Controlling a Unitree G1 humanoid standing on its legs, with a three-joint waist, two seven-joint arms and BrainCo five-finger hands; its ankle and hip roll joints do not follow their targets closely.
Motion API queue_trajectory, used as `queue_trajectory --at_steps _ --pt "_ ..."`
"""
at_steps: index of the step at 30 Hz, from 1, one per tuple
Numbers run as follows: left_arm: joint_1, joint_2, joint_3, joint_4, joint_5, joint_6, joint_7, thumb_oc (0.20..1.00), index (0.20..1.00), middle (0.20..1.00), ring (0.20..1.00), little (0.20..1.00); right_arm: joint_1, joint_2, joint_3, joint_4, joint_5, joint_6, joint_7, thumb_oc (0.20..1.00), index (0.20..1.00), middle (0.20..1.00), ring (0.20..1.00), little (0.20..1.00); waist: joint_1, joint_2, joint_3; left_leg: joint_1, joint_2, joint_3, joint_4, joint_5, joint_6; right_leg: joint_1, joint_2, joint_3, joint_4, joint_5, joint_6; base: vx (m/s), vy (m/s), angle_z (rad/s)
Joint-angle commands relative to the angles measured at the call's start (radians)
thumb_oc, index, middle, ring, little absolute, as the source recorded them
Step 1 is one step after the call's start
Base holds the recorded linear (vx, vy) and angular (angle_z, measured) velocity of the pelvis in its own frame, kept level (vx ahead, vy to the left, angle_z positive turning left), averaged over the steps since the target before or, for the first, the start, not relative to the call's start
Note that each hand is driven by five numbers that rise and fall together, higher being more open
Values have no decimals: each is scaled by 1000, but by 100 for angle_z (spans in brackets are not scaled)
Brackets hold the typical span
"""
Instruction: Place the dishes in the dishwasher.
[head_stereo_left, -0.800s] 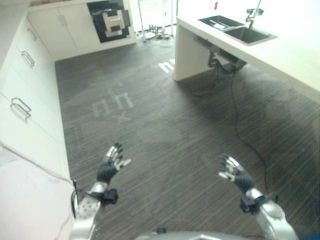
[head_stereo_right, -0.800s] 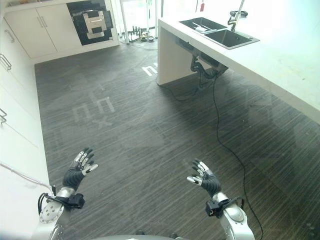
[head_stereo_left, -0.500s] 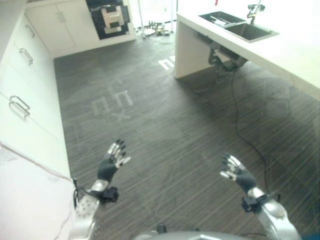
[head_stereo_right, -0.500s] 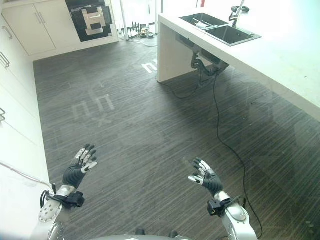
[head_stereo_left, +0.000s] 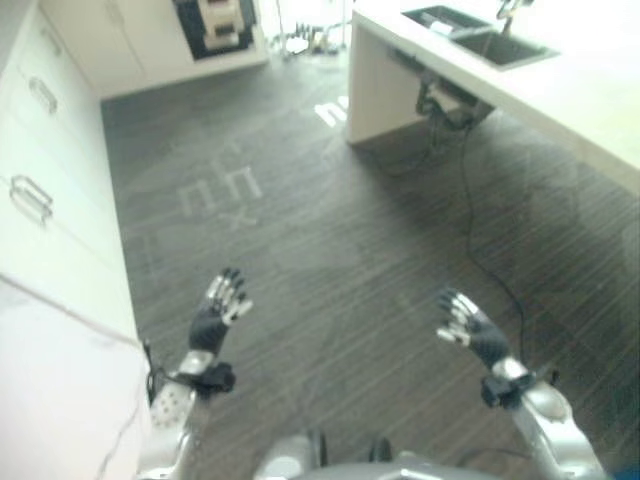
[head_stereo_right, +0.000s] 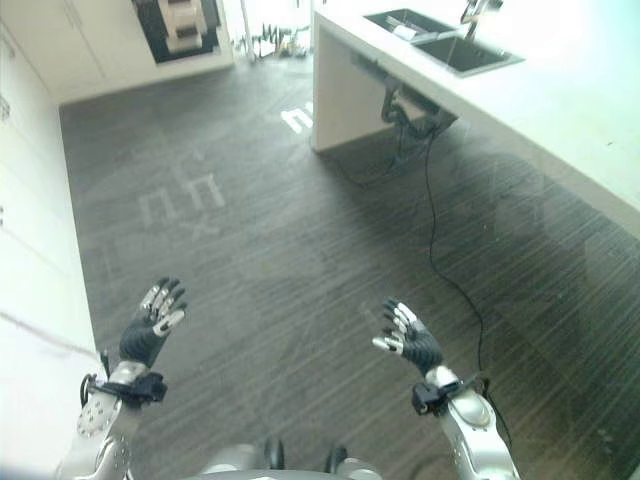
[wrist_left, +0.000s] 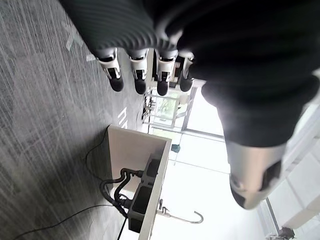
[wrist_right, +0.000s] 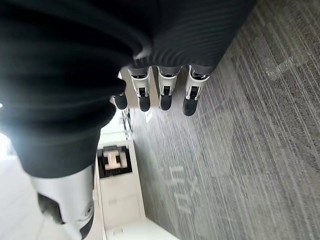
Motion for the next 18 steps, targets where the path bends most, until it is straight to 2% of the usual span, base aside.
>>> queue_trajectory --at_steps 1,2,4,6,7,8,11,12,15,16,17,18 --pt "-4 -9 35 -34 -44 -86 3 1000 1000 1000 1000 1000 1 -41 7 -43 -10 -76 1 1000 1000 1000 1000 1000 -10 43 -27 204 86 80 -362 -117 16 110 26 6 -89 20 92 216 82 -23" --pt "1 -10 35 -35 -45 -84 1 1000 1000 1000 1000 1000 3 -40 6 -45 -9 -74 0 1000 1000 1000 1000 1000 -7 50 -25 215 94 90 -421 -95 9 122 33 10 -94 15 95 317 132 -3" --pt "38 -11 40 -53 -43 -85 -3 1000 1000 1000 1000 1000 34 -44 -5 -71 -11 -77 22 1000 1000 1000 1000 1000 11 88 -26 213 126 86 -664 20 -27 176 75 41 -121 -11 108 416 171 10" --pt "84 -14 51 -60 -52 -104 -15 1000 1000 1000 1000 1000 77 -65 -24 -88 -17 -90 65 1000 1000 1000 1000 1000 28 111 -21 197 154 34 -769 125 -59 238 109 101 -136 -50 98 510 246 -1" --pt "88 -18 51 -57 -50 -110 -17 1000 1000 1000 1000 1000 80 -70 -25 -88 -19 -94 71 1000 1000 1000 1000 1000 29 114 -19 192 158 33 -769 133 -60 248 113 110 -134 -59 95 483 262 -36" --pt "96 -22 51 -60 -41 -115 -19 1000 1000 1000 1000 1000 85 -78 -24 -96 -21 -94 73 1000 1000 1000 1000 1000 32 115 -17 185 165 44 -774 130 -60 258 109 112 -127 -71 93 369 225 -61" --pt "91 -15 44 -54 -28 -121 -1 1000 1000 1000 1000 1000 91 -84 -23 -114 -16 -87 80 1000 1000 1000 1000 1000 30 111 -29 213 165 79 -776 76 -37 279 80 105 -91 -102 106 431 288 -55" --pt "83 -5 51 -56 -32 -104 -1 1000 1000 1000 1000 1000 89 -82 -23 -126 -11 -71 70 1000 1000 1000 1000 1000 37 99 -43 225 136 66 -771 33 -11 292 61 113 -73 -115 119 382 267 -42" --pt "52 25 61 -75 -10 -74 -36 1000 1000 1000 1000 1000 78 -57 -30 -143 -7 -66 41 1000 1000 1000 1000 1000 65 69 -84 234 84 38 -766 -10 44 298 17 103 -4 -141 160 357 263 -21" --pt "46 29 61 -73 -2 -72 -47 1000 1000 1000 1000 1000 74 -49 -29 -145 -11 -65 30 1000 1000 1000 1000 1000 66 62 -91 242 69 33 -769 -19 58 279 1 97 43 -122 176 266 233 22" --pt "38 35 60 -74 0 -59 -55 1000 1000 1000 1000 1000 71 -35 -28 -147 -17 -64 14 1000 1000 1000 1000 1000 68 51 -102 250 46 30 -774 -29 78 254 -18 93 115 -73 200 256 257 40" --pt "30 40 60 -68 0 -47 -66 1000 1000 1000 1000 1000 66 -21 -27 -143 -23 -66 -2 1000 1000 1000 1000 1000 65 44 -109 268 23 30 -780 -39 96 211 -32 91 223 8 235 257 274 44"
